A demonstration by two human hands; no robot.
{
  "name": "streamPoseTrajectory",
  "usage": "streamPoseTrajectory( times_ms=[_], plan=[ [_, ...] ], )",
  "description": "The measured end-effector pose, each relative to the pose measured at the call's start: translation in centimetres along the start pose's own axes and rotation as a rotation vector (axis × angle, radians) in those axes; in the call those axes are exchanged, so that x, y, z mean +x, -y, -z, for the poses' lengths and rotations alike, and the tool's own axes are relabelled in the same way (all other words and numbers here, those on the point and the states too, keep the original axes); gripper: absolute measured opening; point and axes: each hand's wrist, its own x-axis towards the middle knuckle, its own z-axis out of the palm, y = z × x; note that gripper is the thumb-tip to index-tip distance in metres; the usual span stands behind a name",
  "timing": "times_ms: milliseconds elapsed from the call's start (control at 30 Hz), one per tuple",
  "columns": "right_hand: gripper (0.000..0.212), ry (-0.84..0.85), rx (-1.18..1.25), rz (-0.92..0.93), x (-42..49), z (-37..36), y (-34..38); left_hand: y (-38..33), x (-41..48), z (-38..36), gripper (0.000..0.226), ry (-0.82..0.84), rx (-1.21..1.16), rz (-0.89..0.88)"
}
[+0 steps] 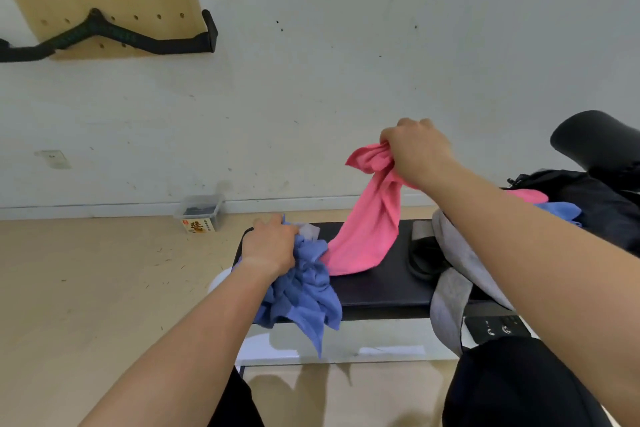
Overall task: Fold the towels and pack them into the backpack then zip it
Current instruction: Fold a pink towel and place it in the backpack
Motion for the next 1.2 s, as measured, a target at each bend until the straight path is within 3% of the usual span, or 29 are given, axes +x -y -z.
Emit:
streamPoseTrajectory(
  times_ms=[200,300,633,700,767,900,1067,1200],
  plan=[
    [0.044,0.014,0.205,0.014,1.3,2.2,-0.8,0.3,0.2,-1.9,0.066,0.172,-0.194,-0.089],
    [0.044,0.066,0.306,0.014,0.1,1.2,-0.2,-0.2,0.2,-2.3,0.074,0.150,-0.305,-0.140],
    [0.036,0.160,0.480,-0.076,-1.3,-4.8,-1.2,1.0,3.2,-3.4,0.041,-0.184,-0.091,-0.108],
    [0.036,0.159,0.509,-0.082,-1.2,-5.9,-1.1,1.8,4.2,-3.5,0.043,-0.151,-0.135,-0.100],
    [0.035,0.184,0.533,-0.075,-1.5,-7.2,-0.6,1.9,4.4,-3.6,0.048,-0.015,-0.217,-0.118],
    [0.036,0.367,0.531,-0.048,-3.0,-9.7,0.6,1.7,3.7,-3.0,0.054,0.080,-0.322,-0.125],
    [0.034,0.498,0.639,-0.010,-6.0,-11.8,1.6,0.7,2.5,-1.2,0.046,-0.133,-0.449,-0.061],
    [0.043,0.487,0.816,-0.044,-7.0,-12.9,1.3,-2.0,2.9,-1.4,0.062,-0.171,-0.481,-0.232]
  ],
)
